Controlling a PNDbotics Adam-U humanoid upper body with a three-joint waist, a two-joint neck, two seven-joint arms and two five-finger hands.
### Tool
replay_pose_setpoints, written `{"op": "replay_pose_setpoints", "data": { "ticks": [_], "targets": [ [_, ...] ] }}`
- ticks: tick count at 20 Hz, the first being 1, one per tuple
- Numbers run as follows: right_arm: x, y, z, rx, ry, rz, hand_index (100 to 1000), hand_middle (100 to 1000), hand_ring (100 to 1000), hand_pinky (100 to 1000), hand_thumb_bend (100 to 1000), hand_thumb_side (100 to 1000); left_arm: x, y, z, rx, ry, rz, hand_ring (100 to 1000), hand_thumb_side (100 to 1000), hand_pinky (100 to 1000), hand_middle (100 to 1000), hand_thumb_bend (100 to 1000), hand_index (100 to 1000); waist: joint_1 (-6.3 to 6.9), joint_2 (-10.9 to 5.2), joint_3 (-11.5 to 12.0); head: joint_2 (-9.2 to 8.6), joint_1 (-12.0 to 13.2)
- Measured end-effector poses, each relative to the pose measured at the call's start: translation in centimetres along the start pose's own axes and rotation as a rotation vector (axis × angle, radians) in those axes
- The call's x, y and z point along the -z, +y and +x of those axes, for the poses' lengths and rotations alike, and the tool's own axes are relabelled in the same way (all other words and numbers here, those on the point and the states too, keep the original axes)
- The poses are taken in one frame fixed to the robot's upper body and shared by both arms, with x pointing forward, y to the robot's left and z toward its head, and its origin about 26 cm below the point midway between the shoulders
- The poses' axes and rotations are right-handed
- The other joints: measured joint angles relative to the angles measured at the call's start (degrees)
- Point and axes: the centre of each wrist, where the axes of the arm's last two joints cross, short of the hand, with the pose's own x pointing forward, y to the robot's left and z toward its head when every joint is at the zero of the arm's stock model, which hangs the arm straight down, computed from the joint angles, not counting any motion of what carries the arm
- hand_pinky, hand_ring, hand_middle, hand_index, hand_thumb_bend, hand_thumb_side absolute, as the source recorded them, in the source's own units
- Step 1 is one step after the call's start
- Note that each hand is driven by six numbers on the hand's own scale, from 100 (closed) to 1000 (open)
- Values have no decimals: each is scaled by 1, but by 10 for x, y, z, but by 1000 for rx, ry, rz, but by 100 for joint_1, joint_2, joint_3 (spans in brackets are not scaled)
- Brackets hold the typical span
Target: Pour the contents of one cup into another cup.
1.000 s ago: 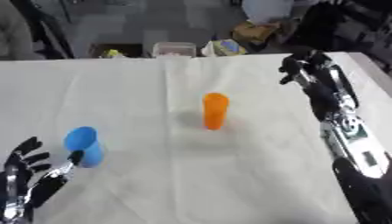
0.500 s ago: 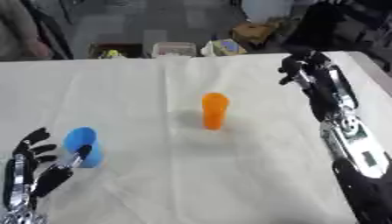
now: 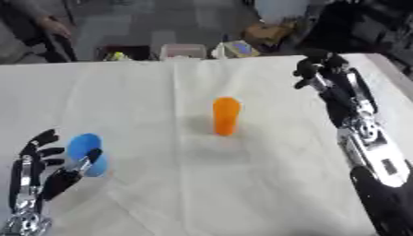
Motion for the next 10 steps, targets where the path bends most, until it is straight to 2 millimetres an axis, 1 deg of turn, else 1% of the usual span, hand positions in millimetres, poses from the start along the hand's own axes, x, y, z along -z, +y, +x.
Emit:
{"op": "replay_pose_setpoints", "data": {
  "ticks": [5,10],
  "targets": [
    [0,0,0,0,0,1,729,577,596,476,730,470,2,-3,-3,5,3,-13,662,287,606,712,856,834,-1,0,-2,0,2],
    [0,1,0,2,0,3,730,578,596,476,728,470,7,-5,0,6,-14,-21,658,287,605,707,859,833,-3,1,-6,1,6]
  ]
}}
